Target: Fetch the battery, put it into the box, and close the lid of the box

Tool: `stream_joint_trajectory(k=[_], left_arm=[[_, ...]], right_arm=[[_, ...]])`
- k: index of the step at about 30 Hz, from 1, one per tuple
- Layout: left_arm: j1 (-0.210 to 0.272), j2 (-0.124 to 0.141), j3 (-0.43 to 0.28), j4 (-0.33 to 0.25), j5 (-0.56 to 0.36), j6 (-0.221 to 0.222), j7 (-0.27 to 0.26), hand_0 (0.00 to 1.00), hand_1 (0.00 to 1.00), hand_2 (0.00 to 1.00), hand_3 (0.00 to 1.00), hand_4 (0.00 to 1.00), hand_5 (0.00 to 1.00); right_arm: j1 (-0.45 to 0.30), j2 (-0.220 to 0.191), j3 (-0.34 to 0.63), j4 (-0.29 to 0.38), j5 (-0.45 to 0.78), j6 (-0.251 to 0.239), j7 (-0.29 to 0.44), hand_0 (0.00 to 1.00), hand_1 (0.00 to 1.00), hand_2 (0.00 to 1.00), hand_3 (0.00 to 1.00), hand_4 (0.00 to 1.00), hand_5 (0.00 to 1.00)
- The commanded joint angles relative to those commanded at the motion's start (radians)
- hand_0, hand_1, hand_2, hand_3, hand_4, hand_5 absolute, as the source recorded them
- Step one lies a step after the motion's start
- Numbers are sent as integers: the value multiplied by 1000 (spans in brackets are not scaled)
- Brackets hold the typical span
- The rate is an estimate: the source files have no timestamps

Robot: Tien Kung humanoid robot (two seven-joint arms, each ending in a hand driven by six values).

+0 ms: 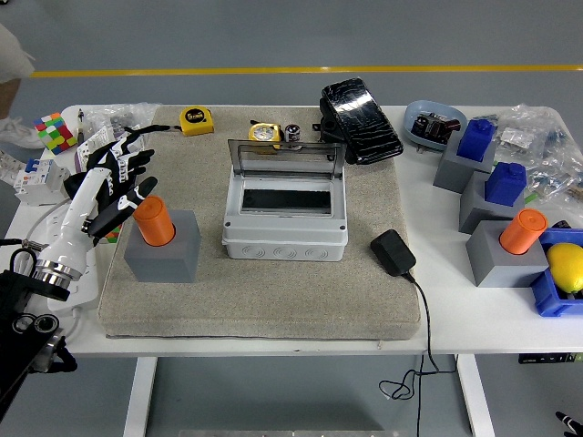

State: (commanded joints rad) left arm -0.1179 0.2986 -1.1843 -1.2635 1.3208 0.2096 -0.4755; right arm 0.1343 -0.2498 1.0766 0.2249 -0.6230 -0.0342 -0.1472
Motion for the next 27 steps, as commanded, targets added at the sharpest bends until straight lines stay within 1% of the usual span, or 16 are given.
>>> stream_joint_trajectory(k=[5, 7, 8, 12, 13, 19, 20, 25, 26, 27], left_arm=[[-1, -2, 27, 18, 4, 14, -6, 774, 848, 879, 998, 998, 490], [-5, -5, 45, 33, 4, 26, -11, 774, 848, 879, 998, 998, 490], [-6, -8, 48, 40, 3, 29, -13, 669, 746, 789, 899, 998, 234], [-11, -18, 58, 61, -7, 41, -23, 669, 746, 789, 899, 998, 234], [-13, -19, 61, 66, -9, 44, -26, 501, 659, 720, 862, 998, 159], [-22, -24, 80, 90, -26, 48, -34, 501, 659, 720, 862, 998, 159], [-23, -25, 82, 92, -28, 48, -35, 426, 605, 653, 811, 998, 92], [-37, -35, 98, 106, -52, 55, -52, 426, 605, 653, 811, 998, 92], [-39, -37, 100, 108, -59, 57, -58, 327, 472, 555, 721, 998, 2], [-42, -39, 103, 110, -67, 58, -63, 327, 472, 555, 721, 998, 2]], right_arm=[[-1, 1, 0, -1, 1, 0, 0, 661, 631, 636, 547, 946, 441], [-1, 2, 3, 0, 0, 0, 1, 661, 631, 636, 547, 946, 441], [-1, 2, 3, 0, -1, 0, 1, 661, 631, 636, 547, 945, 441], [-3, 5, 6, 0, -2, 1, 2, 661, 631, 636, 547, 945, 441], [-3, 6, 6, -1, -2, 1, 2, 662, 631, 636, 547, 946, 441], [-4, 8, 7, 0, -1, 0, 2, 662, 631, 636, 547, 946, 441], [-4, 8, 7, 0, -1, 0, 2, 661, 631, 636, 547, 946, 441], [-3, 8, 6, 0, 0, 0, 2, 661, 631, 636, 547, 946, 441], [-3, 8, 6, 0, 0, 0, 2, 662, 632, 636, 548, 946, 441], [-3, 8, 7, 0, 0, 0, 2, 662, 632, 636, 548, 946, 441]])
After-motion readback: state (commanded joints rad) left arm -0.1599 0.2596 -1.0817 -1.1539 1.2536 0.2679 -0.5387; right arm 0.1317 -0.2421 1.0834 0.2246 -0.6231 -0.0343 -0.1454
